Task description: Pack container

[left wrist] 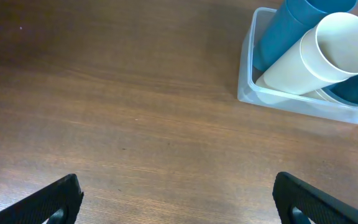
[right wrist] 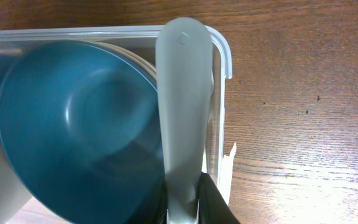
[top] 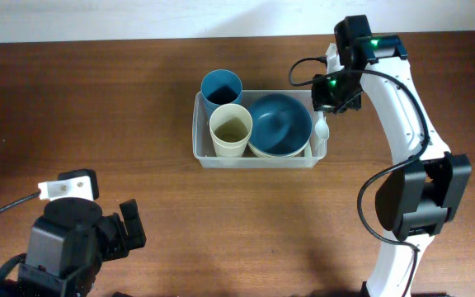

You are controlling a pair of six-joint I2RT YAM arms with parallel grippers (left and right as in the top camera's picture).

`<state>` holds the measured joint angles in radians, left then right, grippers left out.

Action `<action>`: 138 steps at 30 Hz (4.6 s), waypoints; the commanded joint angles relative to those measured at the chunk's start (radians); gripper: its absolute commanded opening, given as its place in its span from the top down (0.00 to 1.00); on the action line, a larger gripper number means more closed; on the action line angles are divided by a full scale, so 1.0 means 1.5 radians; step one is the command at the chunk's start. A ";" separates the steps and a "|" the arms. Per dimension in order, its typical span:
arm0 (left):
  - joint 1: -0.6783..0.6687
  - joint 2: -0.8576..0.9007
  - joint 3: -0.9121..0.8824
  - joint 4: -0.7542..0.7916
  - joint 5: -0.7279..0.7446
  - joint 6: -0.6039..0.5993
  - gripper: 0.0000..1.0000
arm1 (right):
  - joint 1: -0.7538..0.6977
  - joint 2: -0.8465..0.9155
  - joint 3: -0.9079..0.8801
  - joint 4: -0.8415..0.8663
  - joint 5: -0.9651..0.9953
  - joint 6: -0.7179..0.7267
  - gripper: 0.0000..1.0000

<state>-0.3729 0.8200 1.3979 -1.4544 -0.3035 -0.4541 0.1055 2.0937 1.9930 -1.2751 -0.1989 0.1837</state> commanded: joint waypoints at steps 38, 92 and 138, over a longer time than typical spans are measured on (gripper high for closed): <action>0.002 -0.002 -0.003 -0.001 -0.007 -0.006 0.00 | -0.028 -0.214 0.184 -0.256 0.013 -0.155 0.01; 0.002 -0.002 -0.003 -0.001 -0.007 -0.006 0.00 | 0.037 -0.838 -0.222 -0.091 0.212 -0.016 0.01; 0.002 -0.002 -0.003 -0.001 -0.007 -0.006 0.00 | -0.067 -1.394 -1.256 0.785 0.218 -0.083 0.01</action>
<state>-0.3729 0.8200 1.3968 -1.4548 -0.3035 -0.4541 0.0135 0.0154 0.1429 -0.1184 0.1093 0.0662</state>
